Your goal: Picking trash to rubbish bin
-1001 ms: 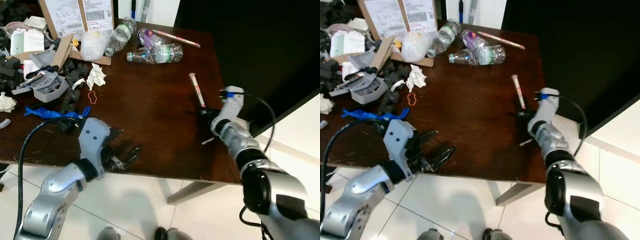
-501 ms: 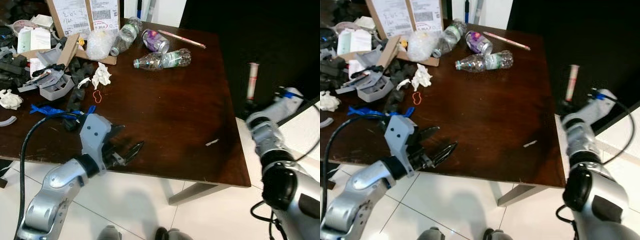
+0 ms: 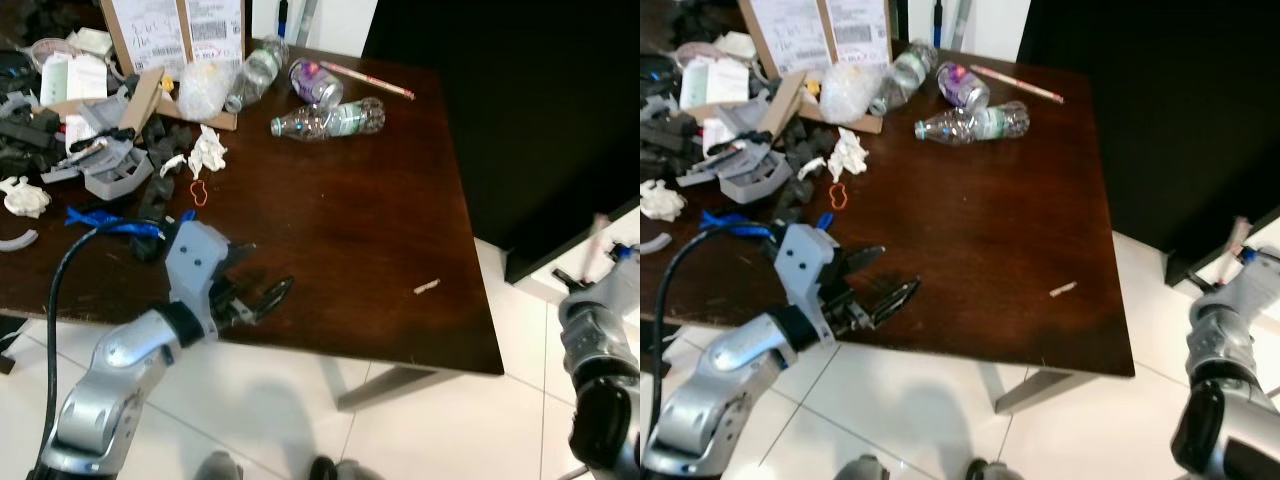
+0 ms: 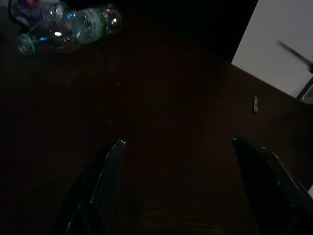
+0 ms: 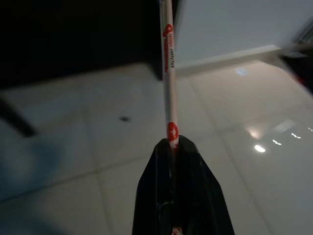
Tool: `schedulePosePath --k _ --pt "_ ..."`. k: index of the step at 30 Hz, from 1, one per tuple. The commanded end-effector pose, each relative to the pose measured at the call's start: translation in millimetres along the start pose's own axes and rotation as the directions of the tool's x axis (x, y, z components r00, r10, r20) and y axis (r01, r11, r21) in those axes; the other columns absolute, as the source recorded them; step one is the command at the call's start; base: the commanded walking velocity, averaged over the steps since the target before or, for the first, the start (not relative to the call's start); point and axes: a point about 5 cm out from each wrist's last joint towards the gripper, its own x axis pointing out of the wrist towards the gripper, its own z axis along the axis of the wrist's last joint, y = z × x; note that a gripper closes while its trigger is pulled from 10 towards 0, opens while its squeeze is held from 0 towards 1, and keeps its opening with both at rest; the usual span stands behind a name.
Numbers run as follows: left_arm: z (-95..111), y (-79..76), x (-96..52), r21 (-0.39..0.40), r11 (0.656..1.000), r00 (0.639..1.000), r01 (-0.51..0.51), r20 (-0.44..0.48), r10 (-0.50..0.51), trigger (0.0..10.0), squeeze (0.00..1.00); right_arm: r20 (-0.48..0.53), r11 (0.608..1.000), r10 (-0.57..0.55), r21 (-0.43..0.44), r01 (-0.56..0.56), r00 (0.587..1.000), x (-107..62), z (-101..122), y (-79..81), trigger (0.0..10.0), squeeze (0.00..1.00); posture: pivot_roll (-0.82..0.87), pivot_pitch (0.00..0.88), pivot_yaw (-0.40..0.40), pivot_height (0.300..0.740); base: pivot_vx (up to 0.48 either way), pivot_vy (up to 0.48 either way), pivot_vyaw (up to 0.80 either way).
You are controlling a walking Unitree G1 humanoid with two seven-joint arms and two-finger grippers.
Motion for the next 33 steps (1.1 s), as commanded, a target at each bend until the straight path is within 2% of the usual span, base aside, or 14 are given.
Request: schedulePosePath --k 1,2,3,6,7,8,9,12,17,20,21,22,26,33 --pt "-7 -5.8 1.6 -0.030 0.999 1.000 0.017 -0.002 -0.017 10.0 0.00 -0.061 0.992 -0.106 -0.075 0.101 0.993 -4.8 -19 -32.2 0.0 0.00 0.27 0.171 -0.142 0.740 0.000 0.000 0.00" --pt "-7 -5.8 1.6 -0.030 0.999 1.000 0.017 -0.002 -0.017 10.0 0.00 -0.061 0.992 -0.106 -0.075 0.101 0.993 -4.8 -19 -32.2 0.0 0.00 0.27 0.171 -0.142 0.740 0.000 0.000 0.00" --pt "-11 -8.4 3.5 -0.035 0.999 1.000 0.029 -0.008 -0.029 10.0 0.00 -0.122 0.978 -0.165 -0.145 0.147 0.979 -12.1 -40 -52.1 0.0 0.00 0.25 0.160 -0.144 0.740 0.000 0.000 0.00" --pt "-12 -9.5 4.6 -0.036 0.999 0.999 0.034 -0.011 -0.034 10.0 0.00 -0.149 0.971 -0.189 -0.175 0.162 0.971 -16.0 -49 -60.2 0.0 0.00 0.25 0.160 -0.144 0.740 0.000 0.000 0.00" --pt "-12 -10.6 6.2 -0.040 0.998 0.999 0.039 -0.007 -0.039 10.0 0.00 -0.195 0.964 -0.209 -0.206 0.169 0.958 -22.1 -64 -68.3 1.7 0.00 0.25 0.155 -0.142 0.740 0.000 0.000 0.00" --pt "-12 -11.2 7.4 -0.042 0.998 0.999 0.042 -0.003 -0.043 10.0 0.00 -0.228 0.959 -0.224 -0.227 0.172 0.947 -27.2 -75 -74.0 2.9 0.00 0.25 0.155 -0.142 0.740 0.000 0.000 0.00" --pt "-12 -11.4 9.0 -0.042 0.998 0.999 0.047 0.000 -0.047 10.0 0.00 -0.272 0.953 -0.234 -0.252 0.166 0.933 -34.1 -89 -78.6 10.0 0.00 0.24 0.152 -0.139 0.740 0.000 0.000 0.00" --pt "-12 -12.3 13.2 -0.041 0.997 0.998 0.063 0.006 -0.063 10.0 0.00 -0.391 0.942 -0.246 -0.313 0.123 0.887 -54.4 -128 -84.5 10.0 0.00 0.23 0.151 -0.129 0.740 0.000 0.000 -0.50" --pt "-13 -14.0 15.6 -0.044 0.996 0.997 0.075 0.005 -0.075 10.0 0.00 -0.454 0.939 -0.233 -0.335 0.077 0.860 -66.4 -149 -82.3 10.0 0.00 0.22 0.150 -0.125 0.740 0.000 0.000 -0.77" --pt "-17 -19.0 18.3 -0.049 0.994 0.995 0.101 -0.007 -0.101 10.0 0.00 -0.516 0.937 -0.213 -0.349 0.023 0.830 -79.7 -170 -74.8 10.0 0.00 0.22 0.148 -0.121 0.740 0.000 0.000 -0.77" --pt "-17 -19.0 18.3 -0.049 0.994 0.995 0.101 -0.007 -0.101 10.0 0.00 -0.516 0.937 -0.213 -0.349 0.023 0.830 -79.7 -170 -74.8 10.0 0.00 0.22 0.148 -0.121 0.740 0.000 0.000 -0.77" --pt "-18 -20.9 18.9 -0.055 0.992 0.993 0.115 -0.008 -0.115 10.0 0.00 -0.538 0.927 -0.190 -0.374 -0.031 0.821 -84.0 -178 -69.2 10.0 0.00 0.22 0.146 -0.123 0.740 0.000 0.000 -0.77" --pt "-22 -26.8 19.4 -0.059 0.986 0.987 0.158 -0.028 -0.160 10.0 0.00 -0.575 0.907 -0.151 -0.405 -0.119 0.804 -91.3 -189 -57.3 10.0 0.00 0.23 0.143 -0.120 0.740 0.000 0.000 -0.77" --pt "-33 -33.3 18.8 -0.067 0.977 0.976 0.202 -0.071 -0.206 10.0 0.00 -0.605 0.898 -0.116 -0.403 -0.177 0.788 -95.9 -197 -44.9 10.0 0.00 0.23 0.136 -0.117 0.740 0.000 0.000 -0.77"
